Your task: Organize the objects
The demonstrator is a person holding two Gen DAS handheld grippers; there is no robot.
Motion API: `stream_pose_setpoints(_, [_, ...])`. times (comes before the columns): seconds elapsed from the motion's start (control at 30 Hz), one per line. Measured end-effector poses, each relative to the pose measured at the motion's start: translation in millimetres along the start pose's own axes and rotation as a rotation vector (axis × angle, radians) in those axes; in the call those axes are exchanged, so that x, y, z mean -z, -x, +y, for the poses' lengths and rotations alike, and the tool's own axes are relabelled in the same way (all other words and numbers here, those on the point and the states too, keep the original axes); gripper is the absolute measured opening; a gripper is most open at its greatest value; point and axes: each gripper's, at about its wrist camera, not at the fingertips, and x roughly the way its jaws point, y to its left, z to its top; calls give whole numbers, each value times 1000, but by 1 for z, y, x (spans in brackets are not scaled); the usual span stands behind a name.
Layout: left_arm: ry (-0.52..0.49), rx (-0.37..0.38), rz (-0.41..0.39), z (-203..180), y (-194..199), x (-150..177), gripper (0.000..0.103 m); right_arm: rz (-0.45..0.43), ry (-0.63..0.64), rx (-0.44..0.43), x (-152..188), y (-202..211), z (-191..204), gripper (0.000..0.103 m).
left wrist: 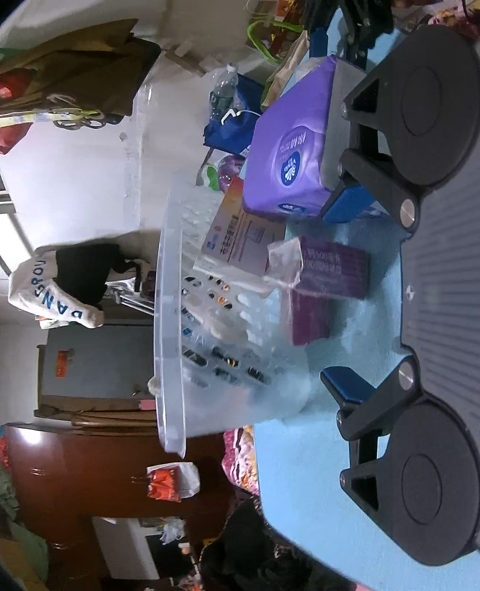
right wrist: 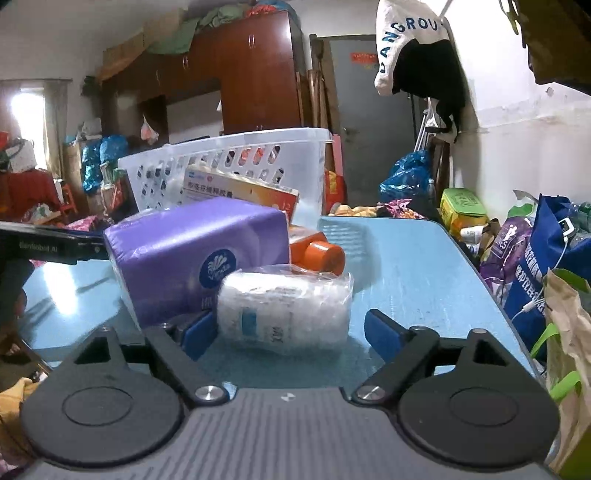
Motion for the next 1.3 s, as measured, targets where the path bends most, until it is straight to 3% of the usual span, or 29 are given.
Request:
stream_pose_setpoints(0.2, [-39, -21, 0, -18, -3, -5, 88, -12, 8, 15, -2, 2, -3, 85])
stream_pose_setpoints(0.27, [-46, -29, 4, -21, -3, -6, 87, -3, -3, 2, -2, 1, -6, 79])
stream_pose_setpoints(0.37, [-33, -11, 12, -19, -4, -7, 83, -6, -9, 1, -1, 1, -7, 78])
stream_pose_setpoints(0.4, [-29, -6, 15, -18, -5, -7, 76, -7, -5, 4, -1, 2, -6, 78])
stream_pose_setpoints(0.5, [-30, -14, 31, -19, -8, -7, 38, -12, 12, 11, -2, 4, -4, 77])
stream_pose_setpoints(0.93, [-26, 28, -182, -13, 23, 4, 37, -121, 42, 46, -11, 21, -9, 77])
stream_pose_setpoints(1.3, [33, 20, -328, -3, 56, -3, 37, -189, 23, -25, -39, 26, -9, 77])
